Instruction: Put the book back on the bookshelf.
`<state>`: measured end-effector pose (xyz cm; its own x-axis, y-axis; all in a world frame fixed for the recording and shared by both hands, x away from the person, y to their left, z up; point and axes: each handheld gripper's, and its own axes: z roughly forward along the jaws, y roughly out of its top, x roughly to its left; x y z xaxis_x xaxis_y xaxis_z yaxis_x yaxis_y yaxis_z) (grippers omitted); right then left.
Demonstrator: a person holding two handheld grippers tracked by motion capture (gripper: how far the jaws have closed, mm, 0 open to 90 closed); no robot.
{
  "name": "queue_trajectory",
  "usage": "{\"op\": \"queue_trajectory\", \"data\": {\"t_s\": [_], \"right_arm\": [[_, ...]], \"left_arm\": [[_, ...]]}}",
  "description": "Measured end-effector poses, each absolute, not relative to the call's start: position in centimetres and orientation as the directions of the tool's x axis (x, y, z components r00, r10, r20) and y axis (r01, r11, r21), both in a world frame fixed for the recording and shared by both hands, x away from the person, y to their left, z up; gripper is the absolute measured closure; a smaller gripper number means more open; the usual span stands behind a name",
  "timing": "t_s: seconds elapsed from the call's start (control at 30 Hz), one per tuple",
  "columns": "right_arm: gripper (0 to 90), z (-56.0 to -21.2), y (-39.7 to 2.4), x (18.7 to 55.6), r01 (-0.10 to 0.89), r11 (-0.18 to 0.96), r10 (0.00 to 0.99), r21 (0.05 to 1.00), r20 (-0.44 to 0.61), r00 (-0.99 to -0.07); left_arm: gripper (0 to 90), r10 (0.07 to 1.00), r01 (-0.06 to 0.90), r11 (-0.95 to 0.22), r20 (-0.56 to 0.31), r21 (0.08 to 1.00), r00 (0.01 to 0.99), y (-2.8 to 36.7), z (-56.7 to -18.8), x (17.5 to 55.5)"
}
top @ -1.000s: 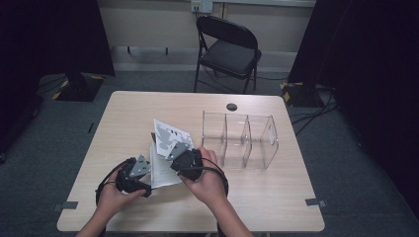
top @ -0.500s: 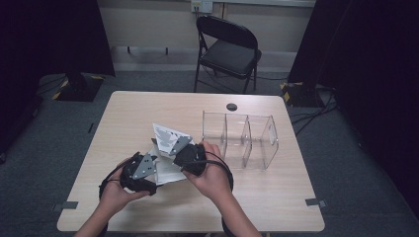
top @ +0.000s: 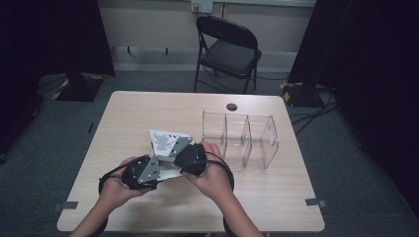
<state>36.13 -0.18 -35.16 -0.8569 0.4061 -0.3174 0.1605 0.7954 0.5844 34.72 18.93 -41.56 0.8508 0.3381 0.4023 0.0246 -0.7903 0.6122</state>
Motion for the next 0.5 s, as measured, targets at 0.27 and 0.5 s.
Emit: {"op": "queue_trajectory", "data": {"t_s": [0.27, 0.5], "right_arm": [[34.7, -34.9, -3.3, 35.5, 0.230, 0.633, 0.502, 0.739, -0.166, -0.849], [28.7, -37.6, -8.0, 33.3, 0.300, 0.548, 0.571, 0.781, -0.087, -0.817]], "left_arm": [[54.4, 0.333, 0.016, -0.803, 0.426, 0.595, 0.841, 19.0, -40.7, 35.0], [58.1, 0.291, 0.012, -0.847, 0.445, 0.531, 0.847, 18.7, -39.7, 35.4]]}}
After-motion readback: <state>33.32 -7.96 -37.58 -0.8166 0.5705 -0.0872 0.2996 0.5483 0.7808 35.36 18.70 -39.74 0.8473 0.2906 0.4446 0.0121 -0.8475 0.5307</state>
